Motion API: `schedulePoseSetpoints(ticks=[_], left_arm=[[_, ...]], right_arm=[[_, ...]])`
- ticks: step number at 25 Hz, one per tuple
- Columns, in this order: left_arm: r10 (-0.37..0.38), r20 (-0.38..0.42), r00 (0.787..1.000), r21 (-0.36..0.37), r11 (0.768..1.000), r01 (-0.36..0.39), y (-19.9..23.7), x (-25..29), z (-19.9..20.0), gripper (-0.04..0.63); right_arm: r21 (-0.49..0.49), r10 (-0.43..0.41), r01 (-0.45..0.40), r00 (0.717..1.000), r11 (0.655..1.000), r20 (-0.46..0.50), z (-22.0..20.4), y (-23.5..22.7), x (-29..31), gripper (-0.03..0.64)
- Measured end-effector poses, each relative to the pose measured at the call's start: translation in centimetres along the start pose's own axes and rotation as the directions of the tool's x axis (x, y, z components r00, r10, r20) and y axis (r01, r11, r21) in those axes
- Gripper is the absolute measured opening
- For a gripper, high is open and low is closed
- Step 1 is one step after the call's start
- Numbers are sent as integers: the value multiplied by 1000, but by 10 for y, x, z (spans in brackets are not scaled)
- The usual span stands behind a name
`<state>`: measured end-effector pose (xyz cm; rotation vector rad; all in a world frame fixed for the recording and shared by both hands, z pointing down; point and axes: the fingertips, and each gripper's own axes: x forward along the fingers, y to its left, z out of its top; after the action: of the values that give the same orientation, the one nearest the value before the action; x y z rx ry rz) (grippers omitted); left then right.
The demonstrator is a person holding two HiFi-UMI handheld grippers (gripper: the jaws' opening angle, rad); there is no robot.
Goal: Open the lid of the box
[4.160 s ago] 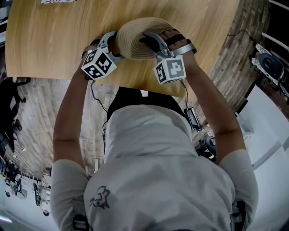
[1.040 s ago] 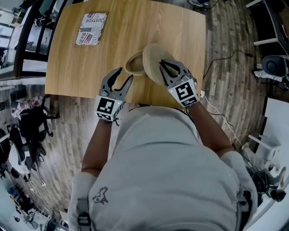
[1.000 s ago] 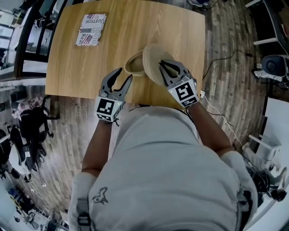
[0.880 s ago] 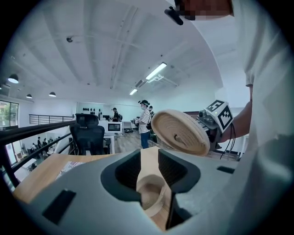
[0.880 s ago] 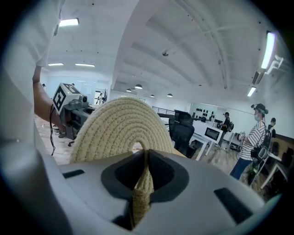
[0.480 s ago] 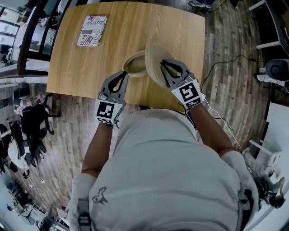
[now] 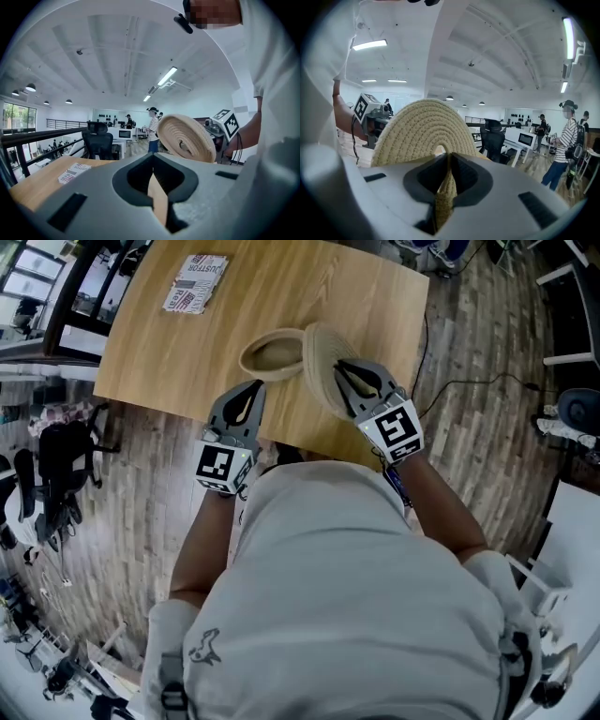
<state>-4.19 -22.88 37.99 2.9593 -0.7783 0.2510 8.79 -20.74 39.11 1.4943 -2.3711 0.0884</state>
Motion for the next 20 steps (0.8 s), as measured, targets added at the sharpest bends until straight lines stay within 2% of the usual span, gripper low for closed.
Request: schedulePoseSetpoints(ticks=[6, 14, 20], left_arm=[[98, 9, 995, -29, 995, -98, -46, -15, 4, 8], [234, -8, 972, -37, 971, -234, -91, -56, 3, 8], [278, -27, 960, -41, 960, -278, -105, -87, -4, 8]], right_arm=[[-4, 68, -68, 998, 998, 15, -15, 0, -42, 35], [-8, 145, -144, 989, 989, 36, -39, 5, -76, 35], [-20, 176, -176, 984, 984, 30, -46, 25, -86, 35]])
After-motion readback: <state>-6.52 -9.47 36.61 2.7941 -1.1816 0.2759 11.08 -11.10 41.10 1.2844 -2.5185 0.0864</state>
